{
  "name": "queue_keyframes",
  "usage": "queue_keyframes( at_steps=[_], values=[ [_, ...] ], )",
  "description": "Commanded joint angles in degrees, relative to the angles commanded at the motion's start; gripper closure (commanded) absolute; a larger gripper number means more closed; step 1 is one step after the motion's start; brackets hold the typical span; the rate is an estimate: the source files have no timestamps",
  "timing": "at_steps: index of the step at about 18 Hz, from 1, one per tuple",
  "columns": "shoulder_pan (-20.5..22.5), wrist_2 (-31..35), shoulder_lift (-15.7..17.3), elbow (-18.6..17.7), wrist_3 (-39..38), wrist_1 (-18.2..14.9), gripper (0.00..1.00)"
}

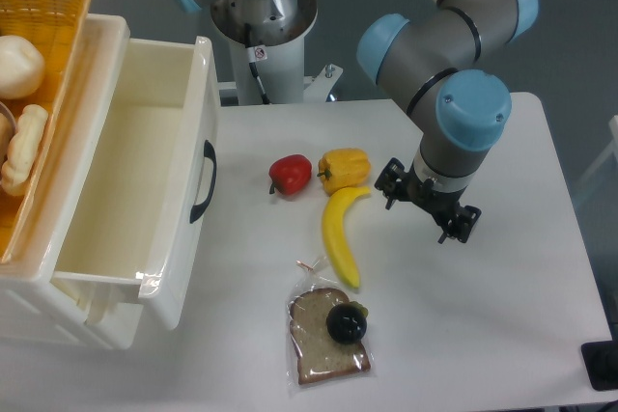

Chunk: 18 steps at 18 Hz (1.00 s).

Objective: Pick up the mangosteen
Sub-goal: 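Move the open gripper from beside the banana toward the bread slice, then lower the open gripper over the dark mangosteen on the bagged bread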

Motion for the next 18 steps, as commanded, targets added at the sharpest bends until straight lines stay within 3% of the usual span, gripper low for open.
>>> queue_keyframes(
  at_steps=[4, 7, 12, 18],
  values=[
    [-0.09, 0.00, 0.09, -0.26, -0.26, 0.09, 0.00],
    [0.00, -0.26, 0.88, -2.63, -0.62, 0.35, 0.00],
    [-0.53, 0.17, 2.02, -6.23, -0.88, 3.59, 0.00],
    [-3.77, -0.70, 0.89, -5.90, -10.54, 4.39, 0.00]
  ],
)
